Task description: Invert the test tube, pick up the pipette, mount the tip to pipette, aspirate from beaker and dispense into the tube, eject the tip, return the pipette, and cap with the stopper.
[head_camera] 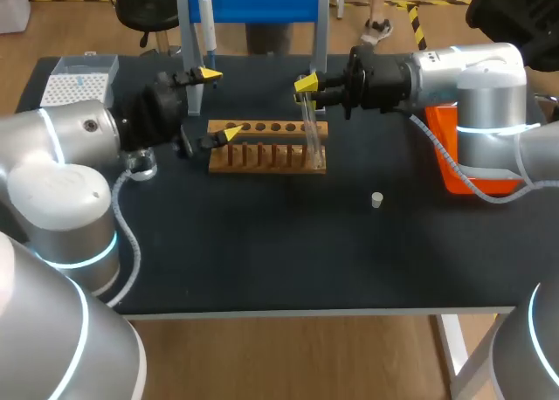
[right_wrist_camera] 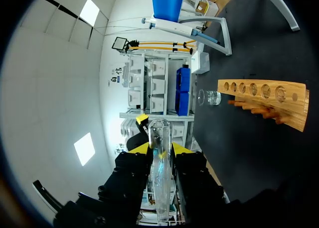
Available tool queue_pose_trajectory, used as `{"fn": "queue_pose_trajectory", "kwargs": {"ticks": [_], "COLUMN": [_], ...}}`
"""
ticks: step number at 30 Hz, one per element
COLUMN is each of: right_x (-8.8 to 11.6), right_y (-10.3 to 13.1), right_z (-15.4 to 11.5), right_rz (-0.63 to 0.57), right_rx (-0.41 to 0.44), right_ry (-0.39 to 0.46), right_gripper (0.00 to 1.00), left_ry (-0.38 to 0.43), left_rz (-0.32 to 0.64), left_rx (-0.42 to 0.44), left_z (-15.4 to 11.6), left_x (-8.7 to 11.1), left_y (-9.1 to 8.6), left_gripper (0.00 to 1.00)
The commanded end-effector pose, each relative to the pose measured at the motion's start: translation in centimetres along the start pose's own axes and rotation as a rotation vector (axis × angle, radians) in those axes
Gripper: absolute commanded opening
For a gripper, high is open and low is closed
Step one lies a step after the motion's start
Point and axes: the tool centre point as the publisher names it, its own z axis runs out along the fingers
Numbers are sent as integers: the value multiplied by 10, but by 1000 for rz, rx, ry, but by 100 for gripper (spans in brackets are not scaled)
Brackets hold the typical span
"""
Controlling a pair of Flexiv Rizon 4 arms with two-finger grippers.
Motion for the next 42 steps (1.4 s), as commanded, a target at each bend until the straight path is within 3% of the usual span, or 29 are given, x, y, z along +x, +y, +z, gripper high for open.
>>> {"fn": "queue_pose_trajectory", "kwargs": {"ticks": [1, 2, 4, 5, 12, 17, 22, 28, 33, 42], "right_x": [1, 1, 1, 1, 1, 1, 1, 1, 1, 1], "right_y": [0, 0, 0, 0, 0, 0, 0, 0, 0, 0], "right_z": [-1, -1, -1, -1, -1, -1, -1, -1, -1, -1], "right_rz": [0, 0, 0, 0, 0, 0, 0, 0, 0, 0], "right_rx": [1, 1, 1, 1, 1, 1, 1, 1, 1, 1], "right_ry": [-2, -2, -2, -2, -2, -2, -2, -2, -2, -2], "right_gripper": [0, 0, 0, 0, 0, 0, 0, 0, 0, 0], "left_ry": [21, 2, -70, -67, -121, -82, -28, 2, 17, 14], "left_rz": [3, 92, 214, 272, 569, 724, 864, 997, 1054, 1116], "left_rx": [147, 149, 233, 204, 277, 378, 403, 344, 293, 310], "left_z": [-9, -7, -7, -8, -8, -4, 0, 0, 0, 16], "left_x": [-4, -5, -6, -5, -4, -7, -9, -5, 2, 24], "left_y": [5, 6, 5, 6, 12, 6, -3, -10, -14, -35], "left_gripper": [100, 100, 100, 100, 100, 100, 100, 100, 100, 100]}}
